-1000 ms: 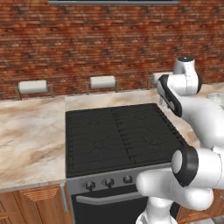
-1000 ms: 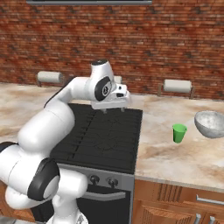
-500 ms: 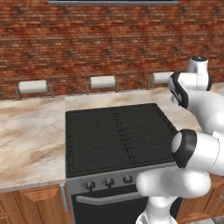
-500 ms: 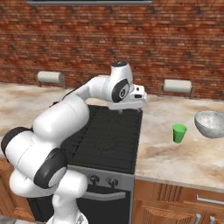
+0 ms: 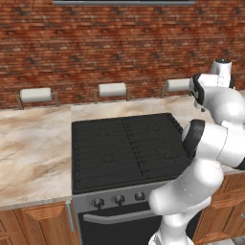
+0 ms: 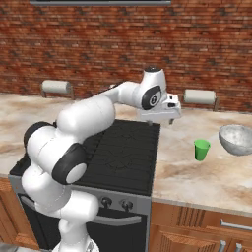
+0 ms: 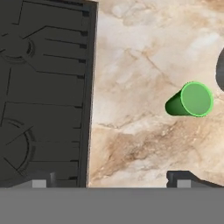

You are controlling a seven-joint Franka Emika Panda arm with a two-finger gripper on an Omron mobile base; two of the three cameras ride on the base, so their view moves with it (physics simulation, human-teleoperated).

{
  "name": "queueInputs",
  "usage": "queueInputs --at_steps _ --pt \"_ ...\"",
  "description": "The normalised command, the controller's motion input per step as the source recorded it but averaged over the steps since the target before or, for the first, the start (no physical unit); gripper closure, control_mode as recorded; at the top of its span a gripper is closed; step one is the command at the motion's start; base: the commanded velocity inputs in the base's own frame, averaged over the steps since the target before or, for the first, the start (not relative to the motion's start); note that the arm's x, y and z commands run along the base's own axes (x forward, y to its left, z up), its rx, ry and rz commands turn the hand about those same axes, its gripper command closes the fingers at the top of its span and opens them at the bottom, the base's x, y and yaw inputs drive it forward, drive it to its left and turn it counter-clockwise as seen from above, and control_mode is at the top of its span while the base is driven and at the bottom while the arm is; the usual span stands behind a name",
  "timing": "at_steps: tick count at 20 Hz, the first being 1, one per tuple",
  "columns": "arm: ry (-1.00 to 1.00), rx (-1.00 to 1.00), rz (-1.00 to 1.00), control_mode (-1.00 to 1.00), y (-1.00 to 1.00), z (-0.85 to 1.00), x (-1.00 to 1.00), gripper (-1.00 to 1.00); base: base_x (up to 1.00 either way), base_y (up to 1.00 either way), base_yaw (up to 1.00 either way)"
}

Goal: Pick the cup and bowl from the counter and place them on the counter next to the sink.

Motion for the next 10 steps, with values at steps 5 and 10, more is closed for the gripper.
queueInputs --at_steps 5,10 --pt "0.08 0.00 0.00 -1.00 -0.41 -0.04 0.27 -1.00 0.00 0.00 0.00" --pt "0.05 0.00 0.00 -1.00 -0.33 -0.21 0.24 -1.00 0.00 0.00 0.00"
